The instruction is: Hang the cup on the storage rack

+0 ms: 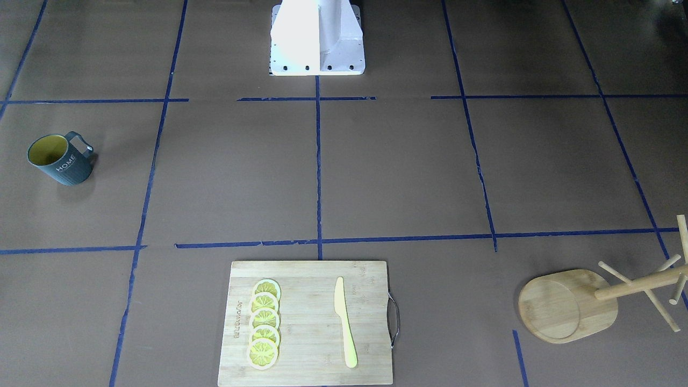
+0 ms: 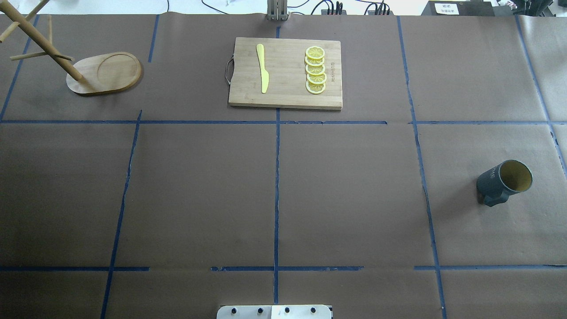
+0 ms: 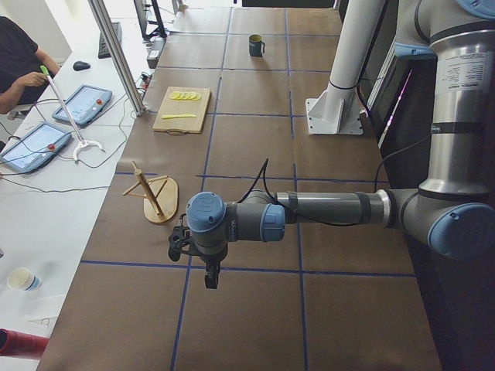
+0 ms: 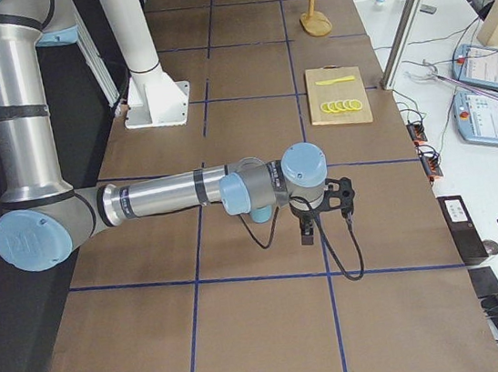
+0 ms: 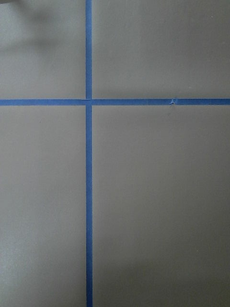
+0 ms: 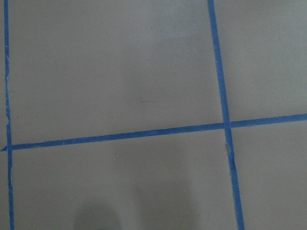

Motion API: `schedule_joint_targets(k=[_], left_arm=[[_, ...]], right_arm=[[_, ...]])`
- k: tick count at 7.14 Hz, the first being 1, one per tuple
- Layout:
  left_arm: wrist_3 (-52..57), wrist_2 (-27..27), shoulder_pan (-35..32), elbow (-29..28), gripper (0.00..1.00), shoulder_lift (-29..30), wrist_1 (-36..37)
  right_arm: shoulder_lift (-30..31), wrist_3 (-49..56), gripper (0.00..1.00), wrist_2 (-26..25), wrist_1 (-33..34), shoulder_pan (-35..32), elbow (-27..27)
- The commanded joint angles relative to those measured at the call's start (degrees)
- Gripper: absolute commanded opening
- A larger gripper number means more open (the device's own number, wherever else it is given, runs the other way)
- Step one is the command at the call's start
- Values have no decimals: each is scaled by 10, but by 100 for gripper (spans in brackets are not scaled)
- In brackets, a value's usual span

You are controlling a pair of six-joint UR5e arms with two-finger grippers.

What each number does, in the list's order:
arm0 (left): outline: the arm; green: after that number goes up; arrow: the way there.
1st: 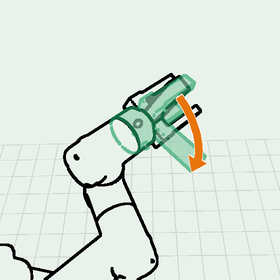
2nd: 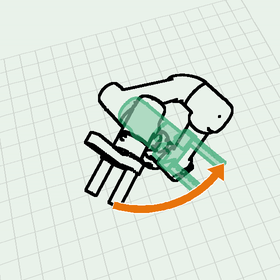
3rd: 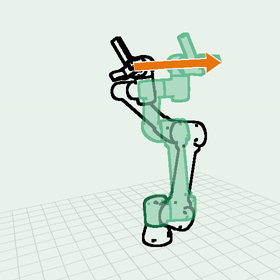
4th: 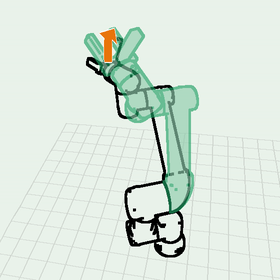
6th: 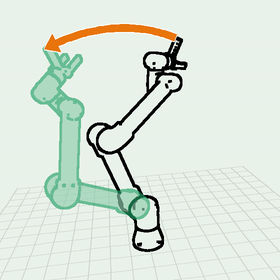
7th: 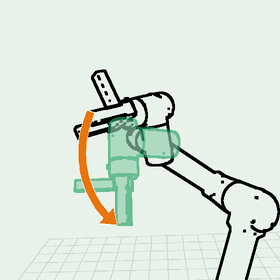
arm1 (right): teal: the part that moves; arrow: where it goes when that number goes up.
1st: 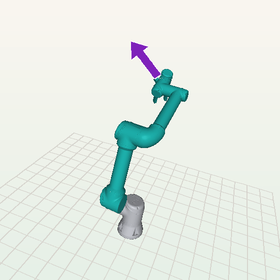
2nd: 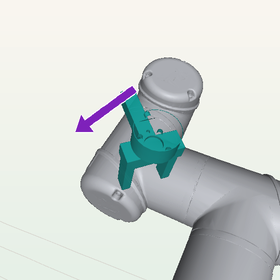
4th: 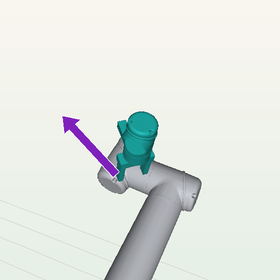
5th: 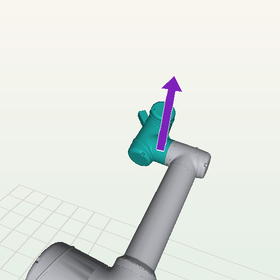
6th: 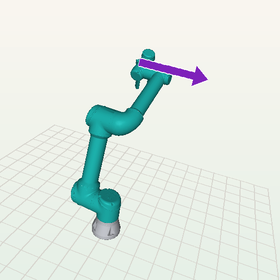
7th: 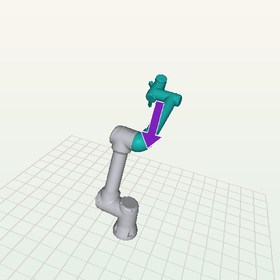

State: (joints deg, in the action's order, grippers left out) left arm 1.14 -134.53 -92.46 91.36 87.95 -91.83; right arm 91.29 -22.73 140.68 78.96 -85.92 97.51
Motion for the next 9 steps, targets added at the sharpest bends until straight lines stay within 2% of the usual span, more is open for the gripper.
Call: schedule_joint_targets(k=[1,4,7,9], left_arm=[[0,1,0,0,100,1,0],[0,0,-1,9,100,-2,0],[0,0,-1,13,100,-3,0],[0,1,0,13,100,-4,0]], right_arm=[[76,-194,100,-56,-204,103,21],[95,-226,100,-62,-217,157,50],[100,-226,100,-97,-217,212,51],[101,-226,100,-97,-216,228,51]])
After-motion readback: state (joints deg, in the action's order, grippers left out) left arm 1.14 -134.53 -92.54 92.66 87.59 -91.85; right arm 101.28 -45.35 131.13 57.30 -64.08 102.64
